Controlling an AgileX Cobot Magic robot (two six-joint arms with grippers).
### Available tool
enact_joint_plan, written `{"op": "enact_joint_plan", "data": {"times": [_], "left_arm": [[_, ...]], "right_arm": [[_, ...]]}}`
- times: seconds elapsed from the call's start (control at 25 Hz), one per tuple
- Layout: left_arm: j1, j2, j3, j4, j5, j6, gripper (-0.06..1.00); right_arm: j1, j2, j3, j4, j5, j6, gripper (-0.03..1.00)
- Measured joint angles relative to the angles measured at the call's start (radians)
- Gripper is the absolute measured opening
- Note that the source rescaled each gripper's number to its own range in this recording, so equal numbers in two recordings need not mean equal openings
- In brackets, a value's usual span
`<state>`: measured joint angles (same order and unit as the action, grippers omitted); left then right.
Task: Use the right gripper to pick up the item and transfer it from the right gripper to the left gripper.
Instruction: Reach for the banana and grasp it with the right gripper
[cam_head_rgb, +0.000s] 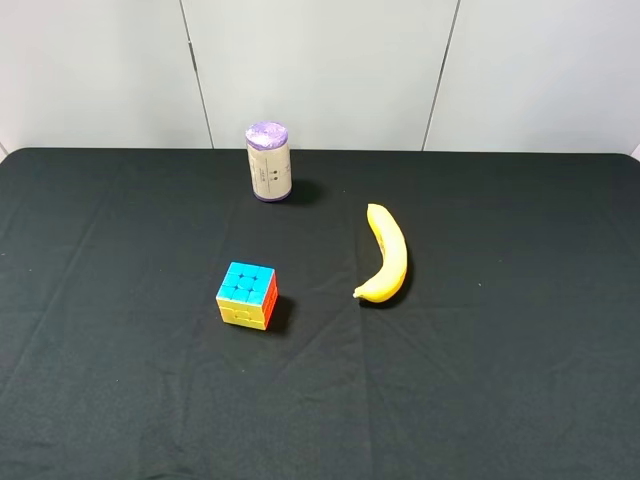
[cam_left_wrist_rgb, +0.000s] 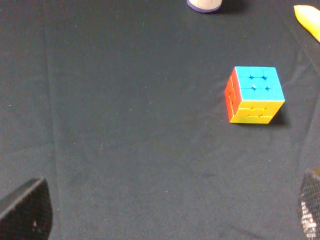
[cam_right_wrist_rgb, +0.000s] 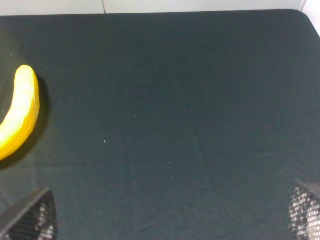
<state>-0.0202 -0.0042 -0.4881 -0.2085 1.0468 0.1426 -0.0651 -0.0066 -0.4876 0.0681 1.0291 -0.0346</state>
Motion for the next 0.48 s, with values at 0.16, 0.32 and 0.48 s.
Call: {"op": "enact_joint_plan", "data": {"times": [0.16,0.32,0.48], "left_arm": [[0.000,0.000,0.000,0.000,0.000,0.000,0.97],[0.000,0.000,0.000,0.000,0.000,0.000,0.97],[0.000,0.000,0.000,0.000,0.000,0.000,0.97]], "right_arm": [[0.000,0.000,0.000,0.000,0.000,0.000,1.00],[0.000,0.000,0.000,0.000,0.000,0.000,1.00],[0.000,0.000,0.000,0.000,0.000,0.000,1.00]]}}
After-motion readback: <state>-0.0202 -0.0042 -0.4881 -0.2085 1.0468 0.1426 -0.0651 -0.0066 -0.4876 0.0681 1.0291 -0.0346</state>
